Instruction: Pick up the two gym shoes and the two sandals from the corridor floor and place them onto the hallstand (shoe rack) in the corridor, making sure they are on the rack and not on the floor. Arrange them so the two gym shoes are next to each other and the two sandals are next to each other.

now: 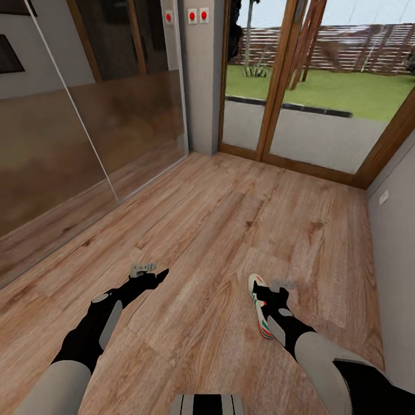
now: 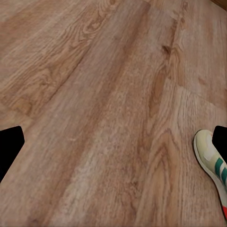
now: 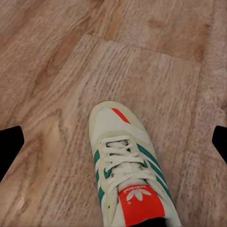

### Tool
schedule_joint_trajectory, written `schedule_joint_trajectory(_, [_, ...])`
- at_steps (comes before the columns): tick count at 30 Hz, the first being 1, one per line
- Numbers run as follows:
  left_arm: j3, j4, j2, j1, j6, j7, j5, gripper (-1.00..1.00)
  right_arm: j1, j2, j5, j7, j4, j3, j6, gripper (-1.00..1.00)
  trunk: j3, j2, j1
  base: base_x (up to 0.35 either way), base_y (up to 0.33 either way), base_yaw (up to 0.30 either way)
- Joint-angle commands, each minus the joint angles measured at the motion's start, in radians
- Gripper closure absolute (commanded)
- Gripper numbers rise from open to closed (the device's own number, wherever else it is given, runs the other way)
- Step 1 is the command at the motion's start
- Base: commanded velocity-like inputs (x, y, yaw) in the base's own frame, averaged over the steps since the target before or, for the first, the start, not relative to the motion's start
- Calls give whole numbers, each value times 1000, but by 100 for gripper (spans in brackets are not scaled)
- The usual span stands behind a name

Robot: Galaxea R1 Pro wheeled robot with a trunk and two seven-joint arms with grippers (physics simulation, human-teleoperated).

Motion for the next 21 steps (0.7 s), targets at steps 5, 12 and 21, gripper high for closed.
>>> schedule_joint_trajectory(5, [2, 0, 0, 0, 9, -4, 10, -100, 0, 1, 2, 0, 1, -6, -4, -100, -1, 0, 0, 0, 0, 5])
schedule_joint_trajectory(12, [2, 0, 0, 0, 9, -4, 10, -100, -1, 1, 2, -1, 1, -6, -4, -100, -1, 0, 0, 0, 0, 0])
schedule_joint_trajectory(21, [2, -1, 0, 0, 9, -4, 10, -100, 0, 1, 2, -1, 1, -6, -4, -100, -1, 0, 0, -21, 0, 0])
